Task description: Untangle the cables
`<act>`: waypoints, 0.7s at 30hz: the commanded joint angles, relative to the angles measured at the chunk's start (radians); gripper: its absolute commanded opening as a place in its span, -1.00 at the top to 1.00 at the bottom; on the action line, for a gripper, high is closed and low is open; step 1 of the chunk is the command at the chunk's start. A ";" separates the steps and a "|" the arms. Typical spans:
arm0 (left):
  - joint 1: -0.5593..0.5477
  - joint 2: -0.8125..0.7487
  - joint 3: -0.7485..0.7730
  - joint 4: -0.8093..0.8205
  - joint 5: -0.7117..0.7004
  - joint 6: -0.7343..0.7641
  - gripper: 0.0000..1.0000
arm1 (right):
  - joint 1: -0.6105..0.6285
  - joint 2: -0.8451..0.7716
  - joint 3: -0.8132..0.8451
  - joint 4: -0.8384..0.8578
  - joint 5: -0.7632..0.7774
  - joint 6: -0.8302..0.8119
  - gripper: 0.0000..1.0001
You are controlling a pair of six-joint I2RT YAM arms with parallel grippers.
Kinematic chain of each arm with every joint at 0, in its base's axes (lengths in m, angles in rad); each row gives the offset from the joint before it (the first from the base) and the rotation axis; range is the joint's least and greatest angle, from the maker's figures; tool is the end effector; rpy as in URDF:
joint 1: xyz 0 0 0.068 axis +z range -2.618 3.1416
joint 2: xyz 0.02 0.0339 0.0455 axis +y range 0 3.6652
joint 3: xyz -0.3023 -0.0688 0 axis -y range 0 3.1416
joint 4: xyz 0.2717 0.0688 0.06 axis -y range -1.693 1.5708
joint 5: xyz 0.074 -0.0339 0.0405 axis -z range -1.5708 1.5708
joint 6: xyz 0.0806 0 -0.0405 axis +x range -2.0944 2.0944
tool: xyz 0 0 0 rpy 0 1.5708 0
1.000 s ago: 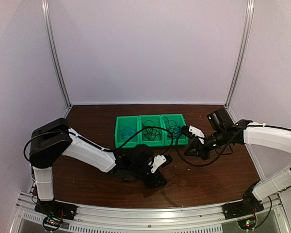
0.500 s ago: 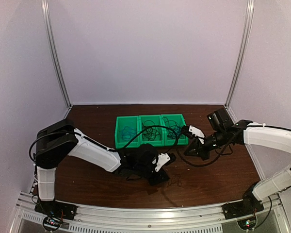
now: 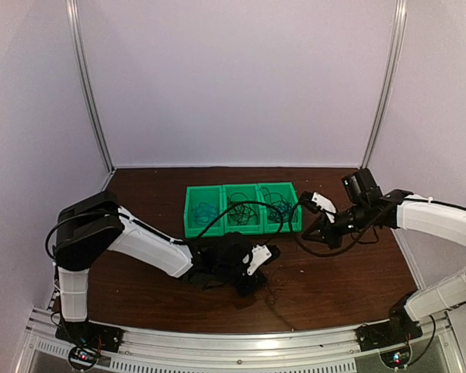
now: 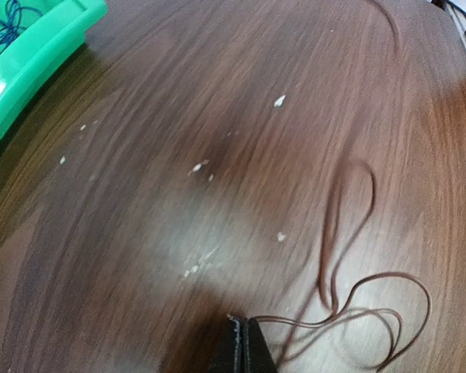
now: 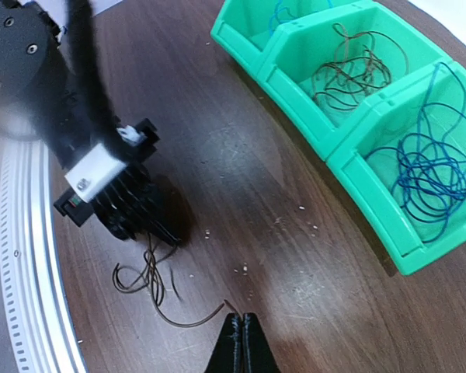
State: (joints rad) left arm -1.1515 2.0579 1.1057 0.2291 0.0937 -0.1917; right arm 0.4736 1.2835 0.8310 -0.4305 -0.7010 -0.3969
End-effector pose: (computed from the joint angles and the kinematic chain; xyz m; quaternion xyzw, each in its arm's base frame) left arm 0.1900 -0.4448 0.0920 0.4375 0.7988 -0.2890 0.2950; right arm 0.2353 0.1790 0.2338 -0.4778 0.7530 0.3352 0.3040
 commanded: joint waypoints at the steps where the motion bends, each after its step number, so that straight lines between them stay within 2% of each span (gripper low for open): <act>1: 0.025 -0.091 -0.121 -0.105 -0.160 -0.008 1.00 | -0.116 -0.042 0.051 -0.041 -0.023 -0.019 1.00; 7: 0.087 -0.210 -0.291 -0.100 -0.181 -0.056 1.00 | -0.396 -0.088 0.194 -0.090 -0.064 -0.069 1.00; 12: 0.093 -0.253 -0.367 -0.100 -0.192 -0.103 1.00 | -0.589 -0.050 0.352 -0.109 -0.093 -0.066 1.00; 16: 0.095 -0.267 -0.414 -0.081 -0.198 -0.144 1.00 | -0.664 -0.026 0.419 -0.055 -0.082 0.013 1.00; 21: 0.095 -0.312 -0.434 -0.092 -0.213 -0.160 1.00 | -0.660 -0.019 0.428 0.027 -0.078 0.082 1.00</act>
State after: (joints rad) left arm -1.0584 1.7603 0.7177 0.2535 -0.0963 -0.3176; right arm -0.1894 1.2469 1.2385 -0.4664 -0.7654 -0.3866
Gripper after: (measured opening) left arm 0.008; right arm 0.006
